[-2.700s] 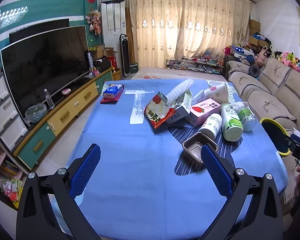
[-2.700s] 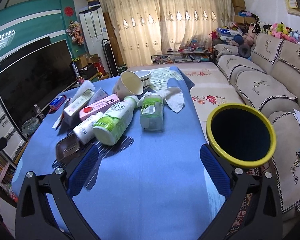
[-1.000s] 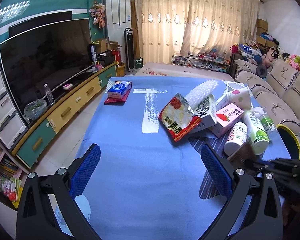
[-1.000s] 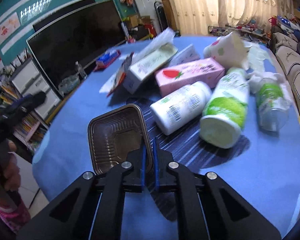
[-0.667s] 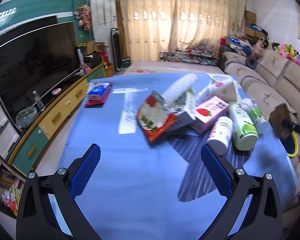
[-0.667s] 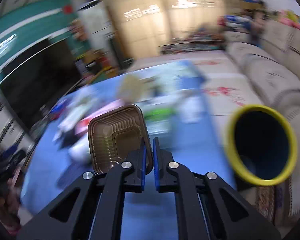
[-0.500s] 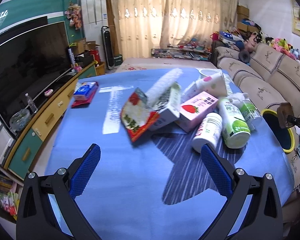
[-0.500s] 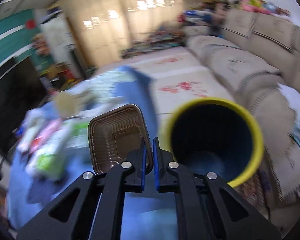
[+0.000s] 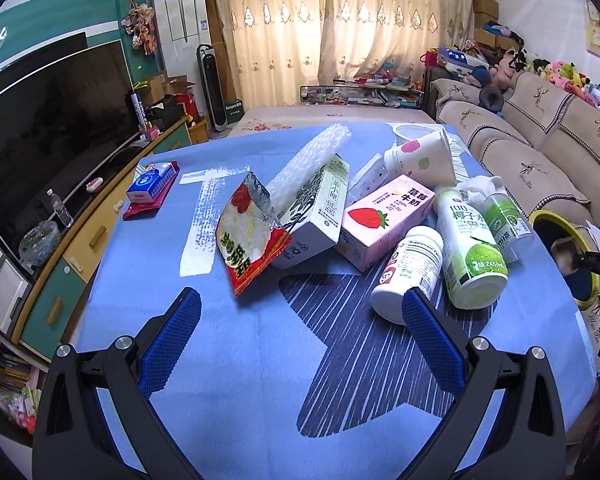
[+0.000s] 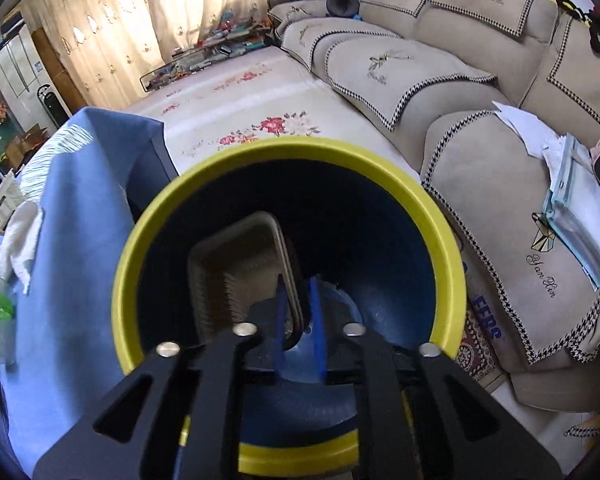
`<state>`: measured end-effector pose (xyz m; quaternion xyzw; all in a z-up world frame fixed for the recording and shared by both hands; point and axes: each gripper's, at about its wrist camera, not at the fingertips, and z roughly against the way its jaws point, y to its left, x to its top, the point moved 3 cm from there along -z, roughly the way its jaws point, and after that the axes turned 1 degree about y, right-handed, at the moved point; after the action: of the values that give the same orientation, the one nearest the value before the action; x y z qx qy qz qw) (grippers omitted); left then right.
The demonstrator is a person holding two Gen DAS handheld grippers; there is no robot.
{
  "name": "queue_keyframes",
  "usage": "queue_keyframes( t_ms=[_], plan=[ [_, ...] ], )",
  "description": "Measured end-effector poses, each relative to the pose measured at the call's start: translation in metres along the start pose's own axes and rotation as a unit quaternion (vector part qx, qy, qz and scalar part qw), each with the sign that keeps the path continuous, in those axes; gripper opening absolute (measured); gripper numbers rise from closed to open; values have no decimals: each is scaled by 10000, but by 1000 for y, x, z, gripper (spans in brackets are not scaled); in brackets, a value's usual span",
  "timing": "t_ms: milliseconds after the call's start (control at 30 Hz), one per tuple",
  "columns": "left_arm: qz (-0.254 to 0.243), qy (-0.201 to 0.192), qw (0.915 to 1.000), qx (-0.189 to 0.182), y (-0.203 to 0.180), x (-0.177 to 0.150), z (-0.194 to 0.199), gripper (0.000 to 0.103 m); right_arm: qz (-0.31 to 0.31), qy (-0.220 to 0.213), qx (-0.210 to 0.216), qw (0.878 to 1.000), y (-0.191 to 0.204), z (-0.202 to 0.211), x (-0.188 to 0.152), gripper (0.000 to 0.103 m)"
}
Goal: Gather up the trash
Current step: 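Carry the brown tray to the yellow-rimmed bin and open the right gripper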
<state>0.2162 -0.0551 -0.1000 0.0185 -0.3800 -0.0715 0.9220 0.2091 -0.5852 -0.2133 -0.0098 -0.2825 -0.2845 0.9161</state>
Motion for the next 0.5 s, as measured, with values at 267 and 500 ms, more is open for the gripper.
queue_keyframes(
  t_ms=[267, 500],
  plan=[
    [-138, -39, 9999, 43, 4, 3, -12, 99, -28, -92, 64, 9999, 1, 12, -10, 41],
    [-594, -256, 9972, 372, 24, 12, -36, 99, 75, -173, 182, 9997, 12, 27, -16, 42]
  ],
)
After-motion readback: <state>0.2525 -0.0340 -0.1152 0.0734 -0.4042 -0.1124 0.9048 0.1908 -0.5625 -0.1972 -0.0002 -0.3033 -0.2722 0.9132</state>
